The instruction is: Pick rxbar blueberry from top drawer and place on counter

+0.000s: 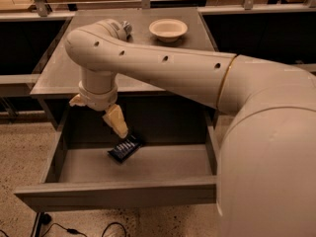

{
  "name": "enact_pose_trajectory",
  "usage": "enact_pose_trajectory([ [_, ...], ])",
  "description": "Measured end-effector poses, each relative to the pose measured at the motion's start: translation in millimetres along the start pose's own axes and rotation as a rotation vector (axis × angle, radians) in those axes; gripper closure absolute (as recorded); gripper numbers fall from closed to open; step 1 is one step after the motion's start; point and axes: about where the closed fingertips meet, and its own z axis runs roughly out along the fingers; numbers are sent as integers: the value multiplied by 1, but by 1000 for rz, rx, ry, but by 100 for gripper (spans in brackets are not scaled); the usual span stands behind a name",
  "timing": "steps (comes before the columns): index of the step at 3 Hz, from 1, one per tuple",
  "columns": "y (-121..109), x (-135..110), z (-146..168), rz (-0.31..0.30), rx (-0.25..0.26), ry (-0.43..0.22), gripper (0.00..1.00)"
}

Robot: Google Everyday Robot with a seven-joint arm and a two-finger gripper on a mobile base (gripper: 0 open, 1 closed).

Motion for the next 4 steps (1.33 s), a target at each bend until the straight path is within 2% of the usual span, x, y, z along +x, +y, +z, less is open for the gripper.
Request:
enact_pose_trajectory([
  [1, 8, 11, 29, 41, -58, -1, 0],
  [2, 16, 17, 56, 78, -90, 5, 0],
  [4, 35, 39, 93, 173, -98, 57, 0],
])
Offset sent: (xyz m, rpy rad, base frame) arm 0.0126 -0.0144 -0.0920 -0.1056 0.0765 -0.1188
